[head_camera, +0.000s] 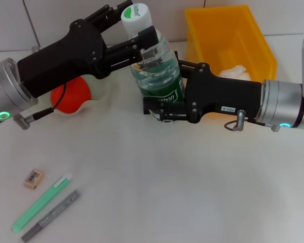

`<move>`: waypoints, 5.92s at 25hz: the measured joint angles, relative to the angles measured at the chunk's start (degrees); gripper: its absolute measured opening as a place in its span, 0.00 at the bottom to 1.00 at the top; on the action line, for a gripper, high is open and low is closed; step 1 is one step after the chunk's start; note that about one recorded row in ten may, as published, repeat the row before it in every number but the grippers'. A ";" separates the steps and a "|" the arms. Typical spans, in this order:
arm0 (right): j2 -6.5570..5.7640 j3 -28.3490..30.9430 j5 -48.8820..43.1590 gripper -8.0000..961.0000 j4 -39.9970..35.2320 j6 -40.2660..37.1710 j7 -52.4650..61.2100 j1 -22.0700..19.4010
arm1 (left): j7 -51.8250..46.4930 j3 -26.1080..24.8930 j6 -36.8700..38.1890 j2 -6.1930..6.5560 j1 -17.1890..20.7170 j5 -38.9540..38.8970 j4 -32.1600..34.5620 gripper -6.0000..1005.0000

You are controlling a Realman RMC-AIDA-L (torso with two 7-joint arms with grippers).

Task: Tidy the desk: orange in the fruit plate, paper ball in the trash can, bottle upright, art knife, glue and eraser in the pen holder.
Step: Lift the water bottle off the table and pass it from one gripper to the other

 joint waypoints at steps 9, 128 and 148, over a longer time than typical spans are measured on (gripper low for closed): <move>0.00 -0.29 0.23 0.79 0.15 -0.03 -0.05 0.00 | 0.00 0.05 -0.01 0.00 0.00 -0.01 0.00 0.84; -0.09 -5.67 3.20 0.80 -0.18 5.11 0.54 1.10 | 4.39 4.52 -1.14 -0.09 -0.72 -4.88 0.15 0.44; -0.09 -5.64 3.16 0.85 -0.34 5.31 0.10 0.61 | 4.39 4.49 -1.11 -0.09 -0.80 -5.26 0.22 0.44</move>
